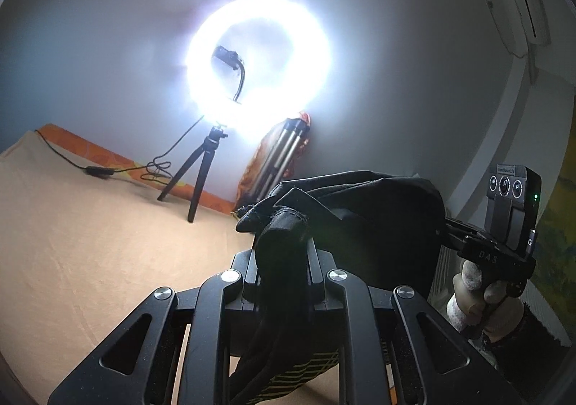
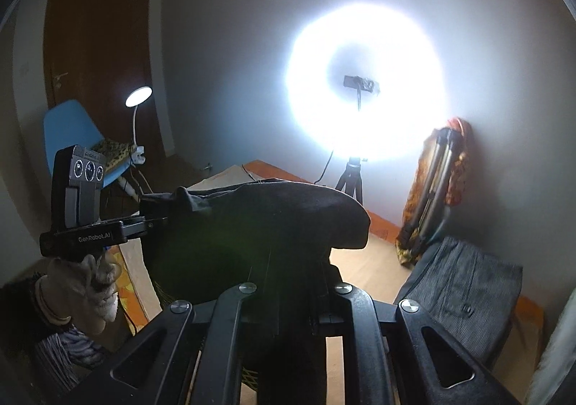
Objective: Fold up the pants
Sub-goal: 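Lift the folded pants with both tools and carry them toward the pillow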
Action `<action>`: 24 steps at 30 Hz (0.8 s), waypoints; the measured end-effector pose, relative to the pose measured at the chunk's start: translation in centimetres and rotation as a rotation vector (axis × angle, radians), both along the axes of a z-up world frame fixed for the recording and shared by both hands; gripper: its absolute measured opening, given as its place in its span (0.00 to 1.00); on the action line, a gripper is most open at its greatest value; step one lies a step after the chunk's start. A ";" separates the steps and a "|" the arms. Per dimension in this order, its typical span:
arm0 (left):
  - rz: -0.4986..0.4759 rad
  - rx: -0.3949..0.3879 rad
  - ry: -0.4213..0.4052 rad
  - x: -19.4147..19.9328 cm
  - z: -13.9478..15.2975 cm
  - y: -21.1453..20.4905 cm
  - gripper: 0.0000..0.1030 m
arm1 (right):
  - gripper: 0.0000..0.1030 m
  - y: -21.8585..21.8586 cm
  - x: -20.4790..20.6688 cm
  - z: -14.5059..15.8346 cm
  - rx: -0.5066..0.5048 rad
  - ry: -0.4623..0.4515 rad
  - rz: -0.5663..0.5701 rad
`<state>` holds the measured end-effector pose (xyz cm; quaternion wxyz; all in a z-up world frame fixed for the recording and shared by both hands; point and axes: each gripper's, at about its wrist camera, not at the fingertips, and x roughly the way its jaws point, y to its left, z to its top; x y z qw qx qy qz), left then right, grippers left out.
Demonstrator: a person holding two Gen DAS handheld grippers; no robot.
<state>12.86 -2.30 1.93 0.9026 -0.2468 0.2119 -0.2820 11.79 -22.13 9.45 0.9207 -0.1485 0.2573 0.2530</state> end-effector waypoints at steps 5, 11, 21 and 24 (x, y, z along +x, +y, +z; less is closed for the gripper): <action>0.016 -0.002 -0.037 0.8 1.4 -1.2 0.14 | 0.09 -0.8 1.1 2.0 -0.029 -0.030 0.034; 0.013 0.015 -0.094 2.8 4.0 -4.7 0.14 | 0.09 -4.1 3.5 4.6 -0.016 -0.060 0.033; -0.081 0.063 -0.073 9.4 4.1 -14.6 0.14 | 0.09 -15.1 10.3 4.4 0.025 -0.033 -0.025; -0.130 0.085 -0.015 11.9 2.5 -17.9 0.14 | 0.09 -19.9 12.7 2.1 0.063 0.020 -0.080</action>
